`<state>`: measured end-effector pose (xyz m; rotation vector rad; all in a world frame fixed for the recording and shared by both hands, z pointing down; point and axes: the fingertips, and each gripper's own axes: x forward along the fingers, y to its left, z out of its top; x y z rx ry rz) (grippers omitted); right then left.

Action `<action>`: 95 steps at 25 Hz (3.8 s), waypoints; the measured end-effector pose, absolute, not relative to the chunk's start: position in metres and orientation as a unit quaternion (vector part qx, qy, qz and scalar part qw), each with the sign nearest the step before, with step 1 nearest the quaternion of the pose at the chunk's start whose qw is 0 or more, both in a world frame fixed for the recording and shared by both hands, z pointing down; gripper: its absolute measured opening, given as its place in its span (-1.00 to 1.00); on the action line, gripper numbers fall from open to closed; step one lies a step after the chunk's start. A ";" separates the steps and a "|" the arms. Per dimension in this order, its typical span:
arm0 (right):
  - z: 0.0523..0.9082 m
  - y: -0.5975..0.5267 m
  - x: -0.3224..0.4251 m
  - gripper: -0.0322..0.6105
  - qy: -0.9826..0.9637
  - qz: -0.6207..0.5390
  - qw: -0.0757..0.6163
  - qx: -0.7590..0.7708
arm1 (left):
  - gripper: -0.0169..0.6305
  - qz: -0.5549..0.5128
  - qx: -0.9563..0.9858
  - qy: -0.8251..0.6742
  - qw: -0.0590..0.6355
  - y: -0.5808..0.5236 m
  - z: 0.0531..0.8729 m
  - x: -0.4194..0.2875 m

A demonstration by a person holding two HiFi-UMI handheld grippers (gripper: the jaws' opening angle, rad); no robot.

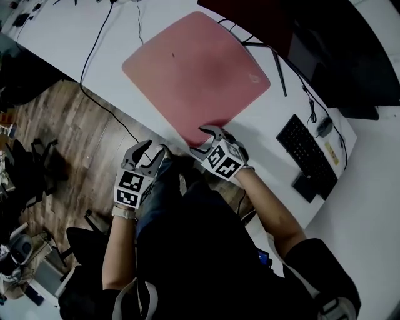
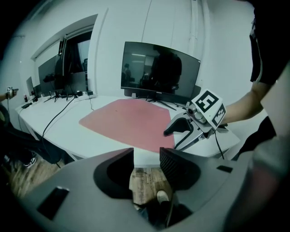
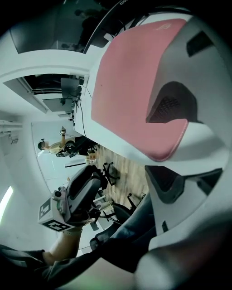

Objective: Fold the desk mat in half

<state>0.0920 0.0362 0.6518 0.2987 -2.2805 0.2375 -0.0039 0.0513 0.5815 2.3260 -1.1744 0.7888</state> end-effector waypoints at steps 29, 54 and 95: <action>0.662 0.024 0.088 -0.43 -0.881 0.057 0.450 0.135 | -0.43 0.262 0.827 -0.441 0.230 0.065 0.584 -0.037; 0.573 0.035 0.102 -0.65 -0.887 0.116 0.417 0.159 | -0.42 0.275 0.869 -0.371 0.179 0.034 0.561 -0.020; 0.519 0.063 0.090 -0.22 -0.888 0.193 0.377 0.181 | -0.88 0.333 0.925 -0.158 0.090 -0.006 0.566 0.014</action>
